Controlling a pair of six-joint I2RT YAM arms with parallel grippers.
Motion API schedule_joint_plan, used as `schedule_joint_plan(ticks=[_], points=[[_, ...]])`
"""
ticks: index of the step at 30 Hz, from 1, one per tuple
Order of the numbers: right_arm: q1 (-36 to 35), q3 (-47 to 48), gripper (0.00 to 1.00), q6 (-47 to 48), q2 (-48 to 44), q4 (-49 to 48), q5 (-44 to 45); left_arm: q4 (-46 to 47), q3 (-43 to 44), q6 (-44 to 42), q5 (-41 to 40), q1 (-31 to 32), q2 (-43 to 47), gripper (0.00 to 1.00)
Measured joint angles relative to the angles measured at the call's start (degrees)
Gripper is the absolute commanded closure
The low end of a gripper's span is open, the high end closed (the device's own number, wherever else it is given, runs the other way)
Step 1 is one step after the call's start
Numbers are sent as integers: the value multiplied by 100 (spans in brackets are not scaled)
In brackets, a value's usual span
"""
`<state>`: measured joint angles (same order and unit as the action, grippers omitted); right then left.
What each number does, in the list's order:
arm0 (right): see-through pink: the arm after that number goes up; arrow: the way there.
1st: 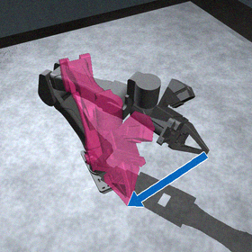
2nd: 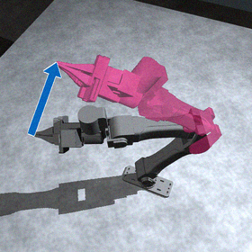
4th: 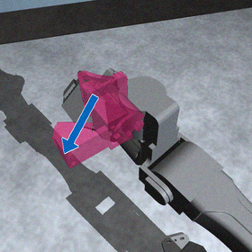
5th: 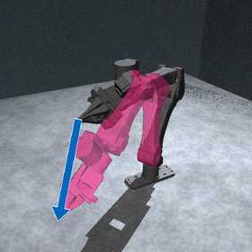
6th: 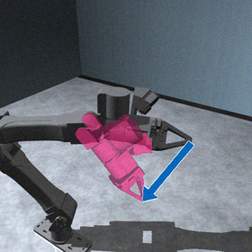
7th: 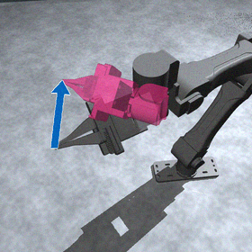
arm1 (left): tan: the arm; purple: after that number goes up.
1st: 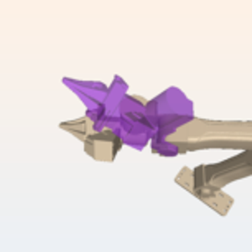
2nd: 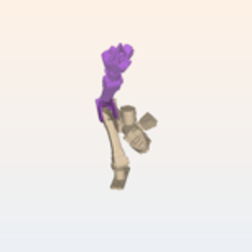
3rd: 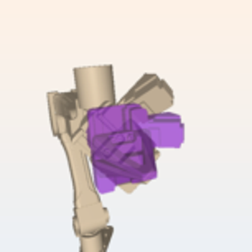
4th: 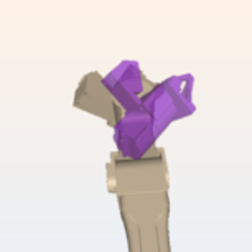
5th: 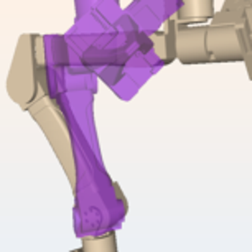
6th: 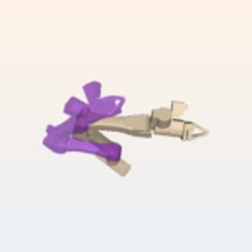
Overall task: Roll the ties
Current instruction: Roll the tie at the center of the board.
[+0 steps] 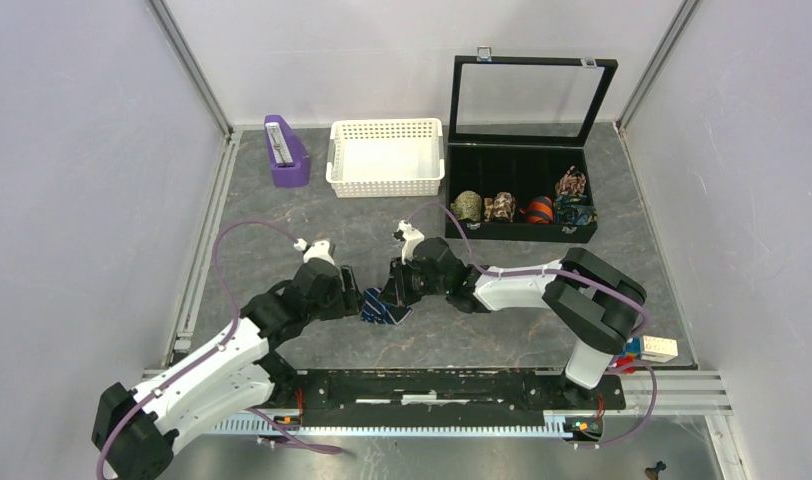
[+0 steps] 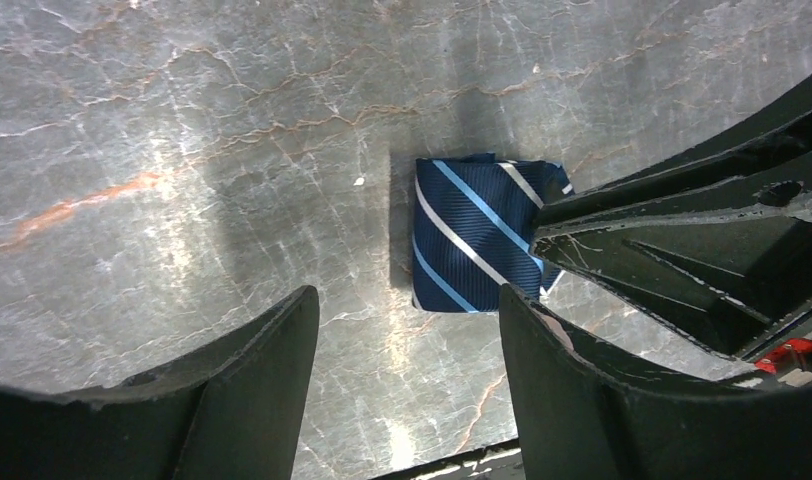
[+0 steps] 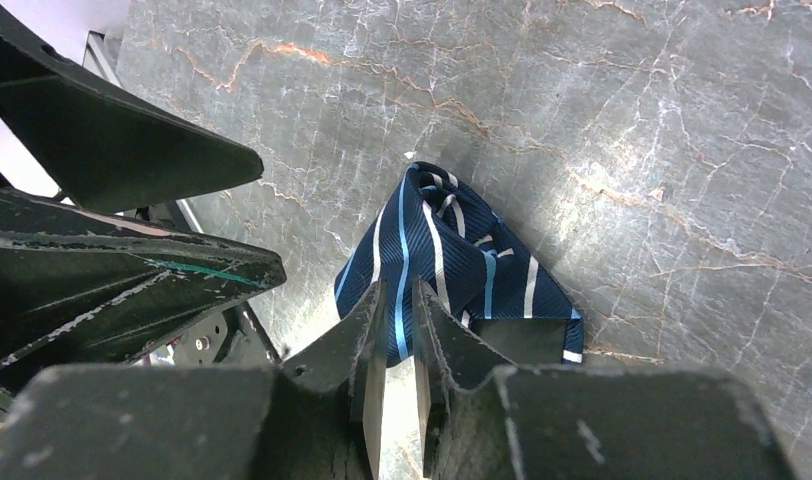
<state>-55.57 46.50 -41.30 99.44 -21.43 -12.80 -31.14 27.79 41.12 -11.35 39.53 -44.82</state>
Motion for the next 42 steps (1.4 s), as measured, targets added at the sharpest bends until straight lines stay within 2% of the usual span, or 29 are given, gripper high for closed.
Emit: schedule_joint_plan(ticks=[13,42], points=[[0,-175,80,2,7,-52,2,811,-455,35,562,-136,76,30],[57,-426,81,2,81,-212,-20,2389,-1104,35,1296,-289,-763,44]])
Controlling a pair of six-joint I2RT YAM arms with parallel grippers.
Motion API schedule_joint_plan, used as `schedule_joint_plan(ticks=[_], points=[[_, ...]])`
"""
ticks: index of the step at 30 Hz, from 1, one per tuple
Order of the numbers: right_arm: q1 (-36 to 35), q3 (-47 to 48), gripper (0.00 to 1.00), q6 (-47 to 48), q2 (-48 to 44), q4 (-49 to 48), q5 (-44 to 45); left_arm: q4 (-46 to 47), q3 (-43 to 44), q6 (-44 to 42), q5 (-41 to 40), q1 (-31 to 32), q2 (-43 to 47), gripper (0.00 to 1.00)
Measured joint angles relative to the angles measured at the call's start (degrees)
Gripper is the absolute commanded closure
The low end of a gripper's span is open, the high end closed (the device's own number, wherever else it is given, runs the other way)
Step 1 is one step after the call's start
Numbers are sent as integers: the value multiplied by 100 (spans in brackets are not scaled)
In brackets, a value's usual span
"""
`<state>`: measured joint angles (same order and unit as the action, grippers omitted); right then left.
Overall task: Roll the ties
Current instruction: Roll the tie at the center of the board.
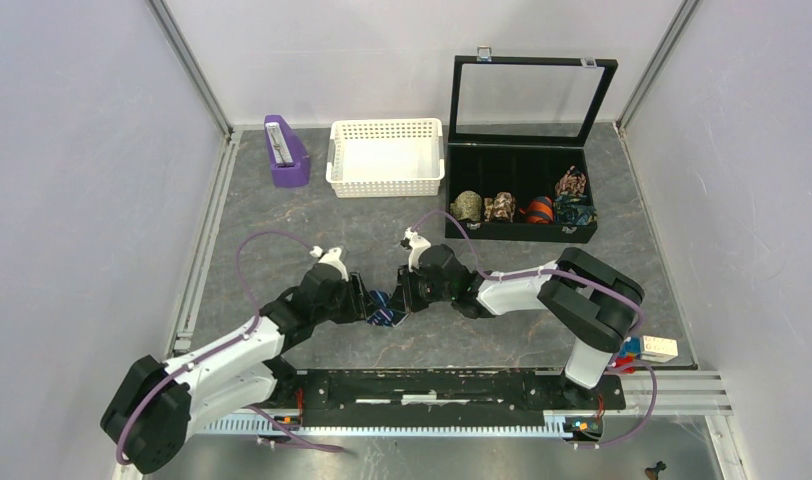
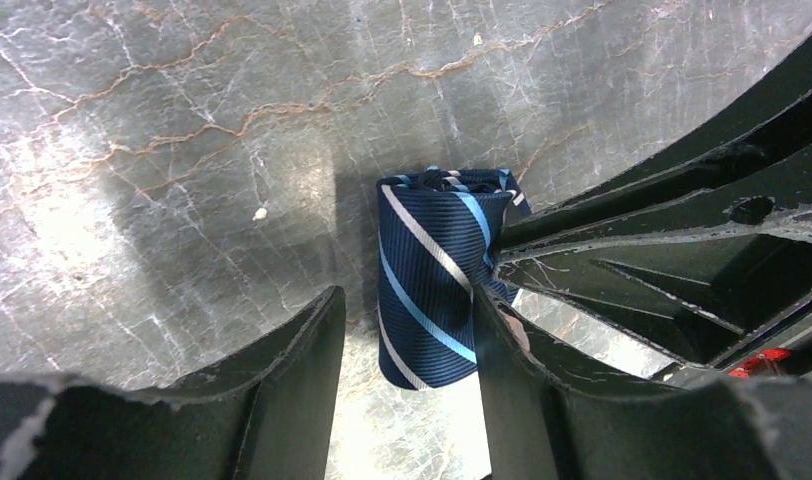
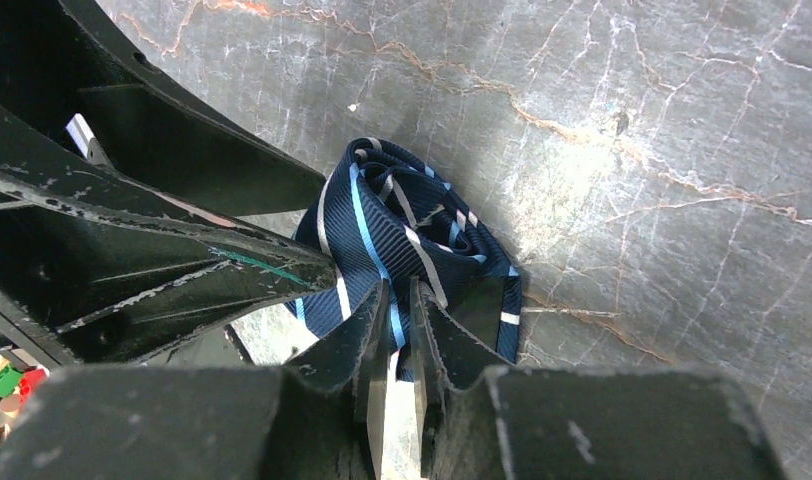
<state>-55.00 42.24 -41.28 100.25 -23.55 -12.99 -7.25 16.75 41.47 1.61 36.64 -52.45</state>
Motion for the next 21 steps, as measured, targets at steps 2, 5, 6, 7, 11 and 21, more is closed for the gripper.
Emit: schedule_joint_plan(ticks=[2,5,6,7,11,21], points=[[0,0,81,0,0,-17,0,101,-13,0,37,-7,-48,46],[0,-2,81,0,4,-59,-4,234,-35,2,68,-20,-140,48],[0,-4,81,0,11,-81,-4,299,-46,2,94,-22,-173,48],[0,-7,81,-2,17,-94,-4,334,-59,2,114,-22,-190,49],[0,-7,81,-2,50,-122,-7,557,-164,7,195,-22,-247,55],[4,-7,81,-2,74,-140,-13,774,-208,7,321,-31,-330,80]])
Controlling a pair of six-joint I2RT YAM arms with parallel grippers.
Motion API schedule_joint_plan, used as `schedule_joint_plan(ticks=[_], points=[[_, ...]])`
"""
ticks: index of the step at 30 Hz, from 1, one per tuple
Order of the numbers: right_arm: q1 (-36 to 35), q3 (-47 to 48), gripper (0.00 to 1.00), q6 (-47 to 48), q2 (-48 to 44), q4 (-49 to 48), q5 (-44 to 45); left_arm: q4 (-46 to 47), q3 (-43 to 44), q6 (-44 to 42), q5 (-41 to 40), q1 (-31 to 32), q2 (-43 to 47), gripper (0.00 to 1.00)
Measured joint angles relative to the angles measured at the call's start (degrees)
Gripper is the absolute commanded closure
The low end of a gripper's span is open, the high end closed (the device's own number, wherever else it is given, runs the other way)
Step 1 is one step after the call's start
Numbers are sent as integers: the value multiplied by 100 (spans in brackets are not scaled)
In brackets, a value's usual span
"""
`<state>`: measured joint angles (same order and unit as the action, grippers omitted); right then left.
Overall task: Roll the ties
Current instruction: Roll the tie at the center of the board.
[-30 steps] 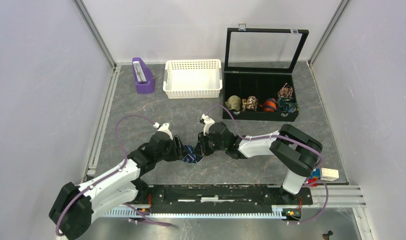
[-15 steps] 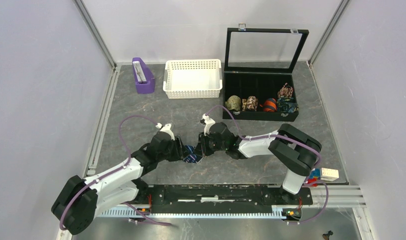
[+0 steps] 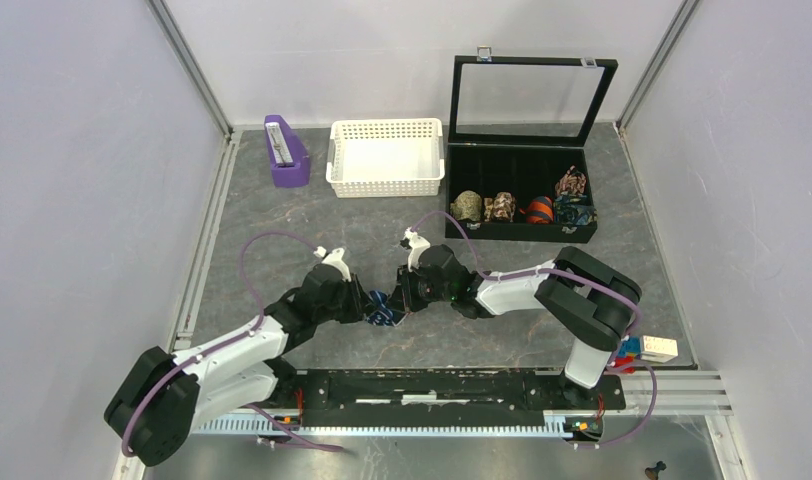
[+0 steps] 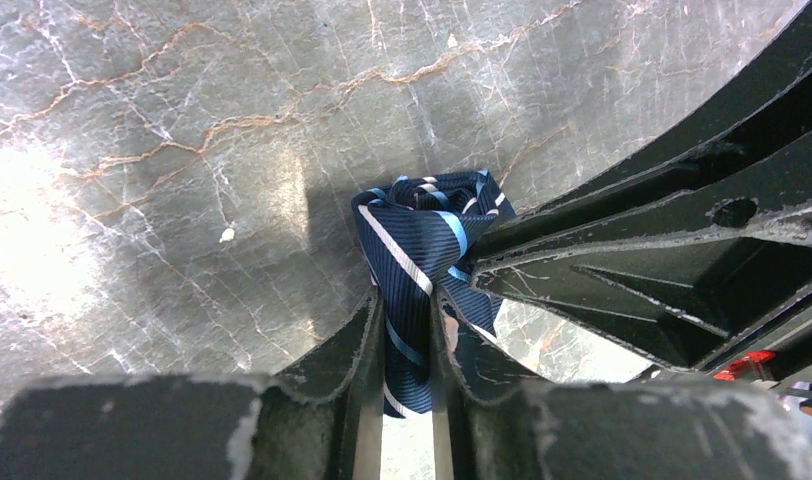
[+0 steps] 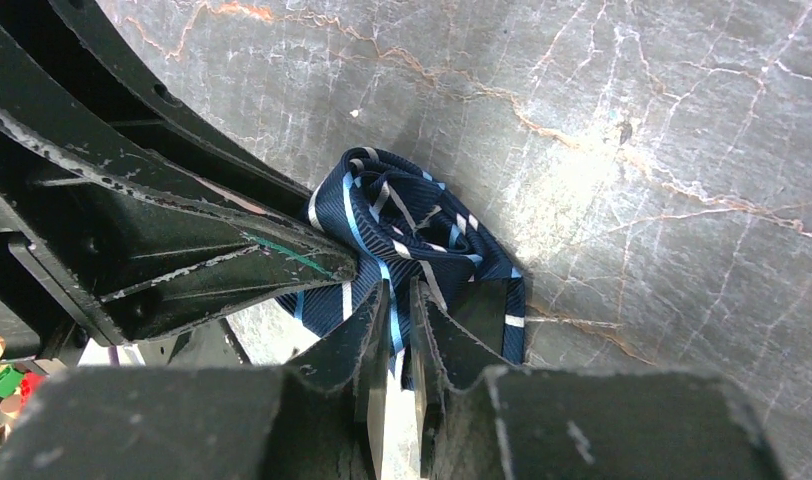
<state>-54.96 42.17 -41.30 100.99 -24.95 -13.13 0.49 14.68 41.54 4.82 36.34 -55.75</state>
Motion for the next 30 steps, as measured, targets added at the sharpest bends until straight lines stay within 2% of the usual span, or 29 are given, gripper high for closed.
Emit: schedule_joint_plan(ticks=[16,30], points=[[0,-7,81,-2,-57,-70,-50,-1488,820,-271,-457,13,68,81],[-109,35,81,-203,267,-267,-98,-2286,1248,-433,-953,216,-2,81]])
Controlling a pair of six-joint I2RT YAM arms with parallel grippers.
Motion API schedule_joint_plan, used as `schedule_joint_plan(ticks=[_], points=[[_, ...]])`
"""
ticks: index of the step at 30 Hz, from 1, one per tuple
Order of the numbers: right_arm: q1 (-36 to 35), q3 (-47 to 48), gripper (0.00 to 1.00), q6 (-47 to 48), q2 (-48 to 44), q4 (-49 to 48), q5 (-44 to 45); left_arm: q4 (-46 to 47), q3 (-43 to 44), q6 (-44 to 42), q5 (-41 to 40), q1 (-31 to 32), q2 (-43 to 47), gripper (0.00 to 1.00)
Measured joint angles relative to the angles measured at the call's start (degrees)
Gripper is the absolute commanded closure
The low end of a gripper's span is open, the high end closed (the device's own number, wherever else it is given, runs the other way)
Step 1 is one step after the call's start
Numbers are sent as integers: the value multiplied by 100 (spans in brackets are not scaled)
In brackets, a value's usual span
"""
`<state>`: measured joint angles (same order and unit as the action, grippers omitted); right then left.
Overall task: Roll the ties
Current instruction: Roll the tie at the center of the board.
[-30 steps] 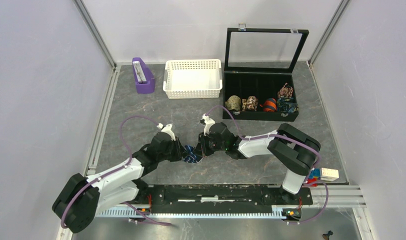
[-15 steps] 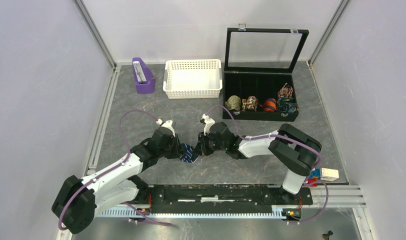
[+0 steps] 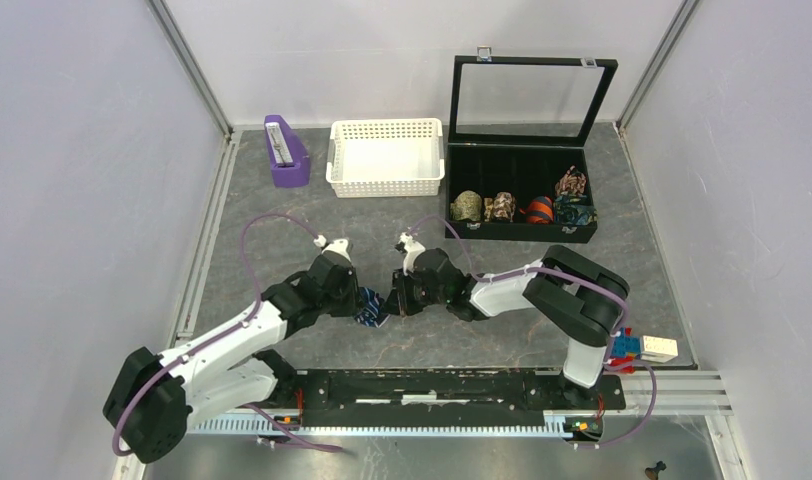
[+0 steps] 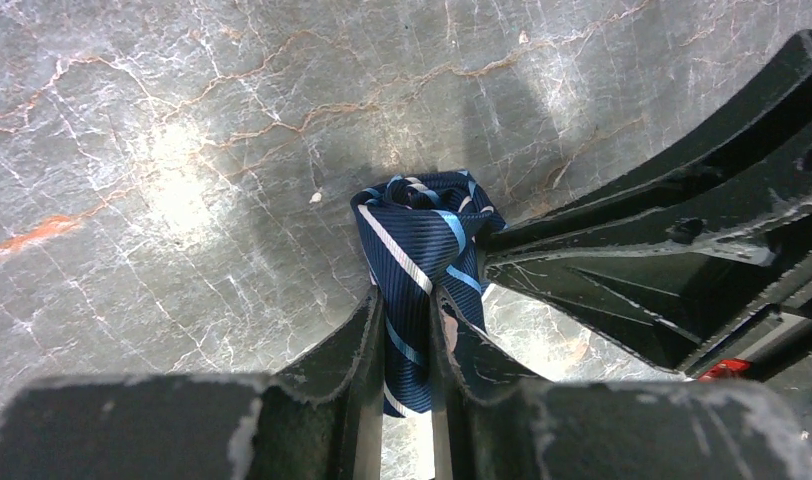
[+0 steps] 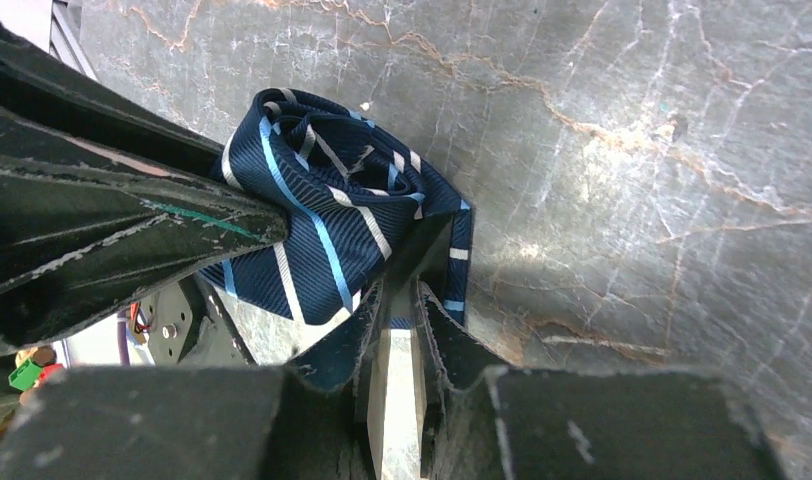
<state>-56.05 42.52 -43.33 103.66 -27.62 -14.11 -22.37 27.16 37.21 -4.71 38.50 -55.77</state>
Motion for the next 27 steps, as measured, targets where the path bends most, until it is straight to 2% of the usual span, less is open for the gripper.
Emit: schedule_joint_plan(ticks=[11,27], points=[[-48,142,81,-81,144,-197,-66,-533,459,-46,-590,378,-468,81],[-85,234,81,-210,332,-396,-149,-682,564,-46,-741,588,-566,81]])
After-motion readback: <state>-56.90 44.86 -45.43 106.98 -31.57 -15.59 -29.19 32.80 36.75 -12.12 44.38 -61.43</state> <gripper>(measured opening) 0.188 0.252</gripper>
